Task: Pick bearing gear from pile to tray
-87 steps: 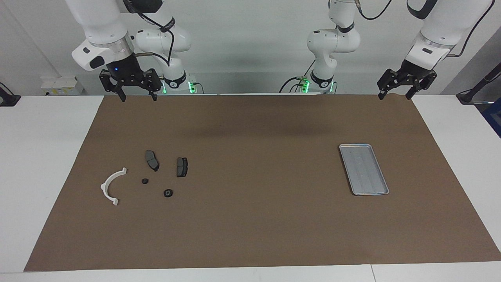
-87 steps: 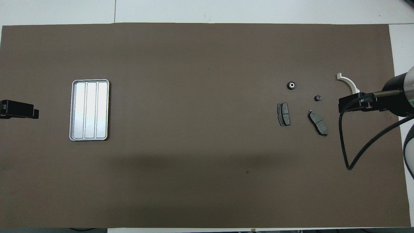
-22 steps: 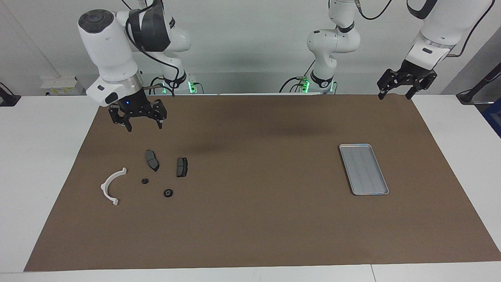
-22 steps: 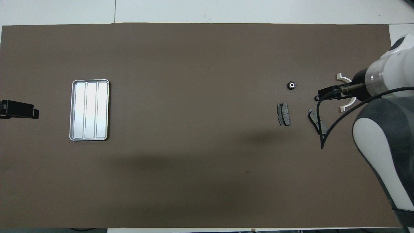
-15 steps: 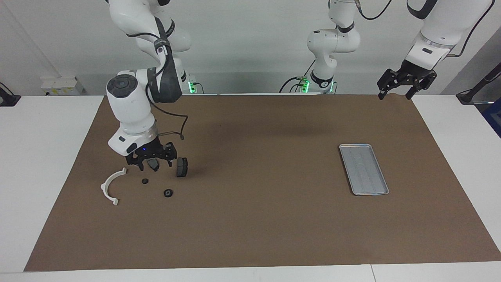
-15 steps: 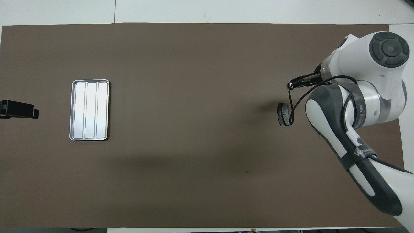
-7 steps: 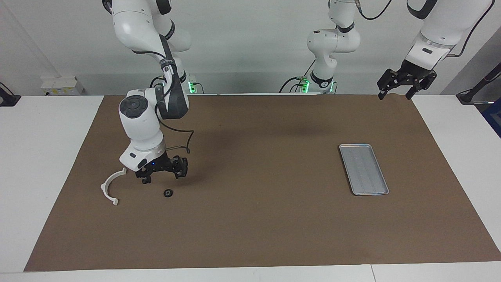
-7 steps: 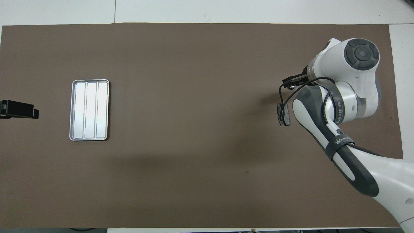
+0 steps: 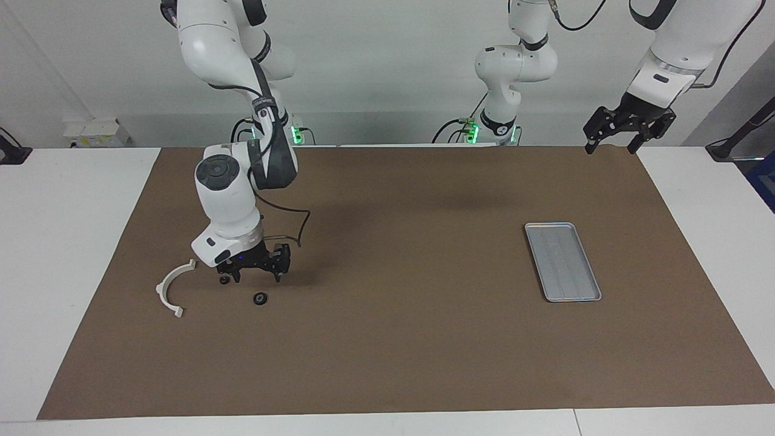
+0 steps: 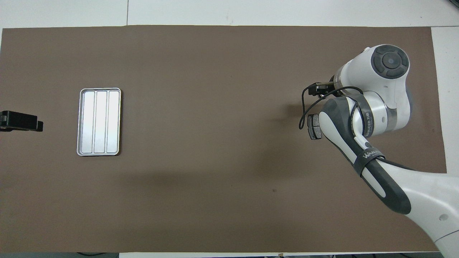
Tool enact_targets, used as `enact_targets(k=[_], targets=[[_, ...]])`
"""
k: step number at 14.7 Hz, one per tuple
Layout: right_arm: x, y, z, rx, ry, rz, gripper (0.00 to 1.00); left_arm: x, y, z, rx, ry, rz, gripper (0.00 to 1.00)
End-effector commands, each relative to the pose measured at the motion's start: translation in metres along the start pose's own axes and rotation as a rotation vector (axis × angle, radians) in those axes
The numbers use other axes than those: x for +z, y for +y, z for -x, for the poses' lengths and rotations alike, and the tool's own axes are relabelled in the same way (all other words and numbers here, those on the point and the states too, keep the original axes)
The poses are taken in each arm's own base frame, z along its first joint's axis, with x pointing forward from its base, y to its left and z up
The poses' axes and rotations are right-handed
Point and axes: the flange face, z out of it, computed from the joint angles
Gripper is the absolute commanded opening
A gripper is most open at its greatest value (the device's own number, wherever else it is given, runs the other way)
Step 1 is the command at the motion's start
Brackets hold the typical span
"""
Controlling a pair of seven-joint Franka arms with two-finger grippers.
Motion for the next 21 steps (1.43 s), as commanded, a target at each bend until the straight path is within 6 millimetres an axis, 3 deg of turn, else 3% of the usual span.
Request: enact_targets(k=[1,5,11,18,21], targets=[[0.019,0.003,-0.005,0.077,-0.002,0.014,1.00,-0.006,0.000,0.006,-0.002,-0.001,0.000,1.00],[0.043,0.000,-0.005,0.157,-0.020,0.054,1.00,-0.006,0.000,0.006,-0.002,-0.003,0.000,1.00],[0.059,0.006,-0.018,0.261,0.005,0.044,1.00,-0.006,0.000,0.006,-0.002,-0.001,0.000,1.00],[0.069,0.008,-0.012,0.376,-0.051,0.026,1.00,-0.006,0.000,0.006,-0.002,-0.001,0.000,1.00],[0.070,0.014,-0.012,0.385,-0.068,0.030,0.95,-0.006,0.000,0.006,-0.002,-0.001,0.000,1.00]])
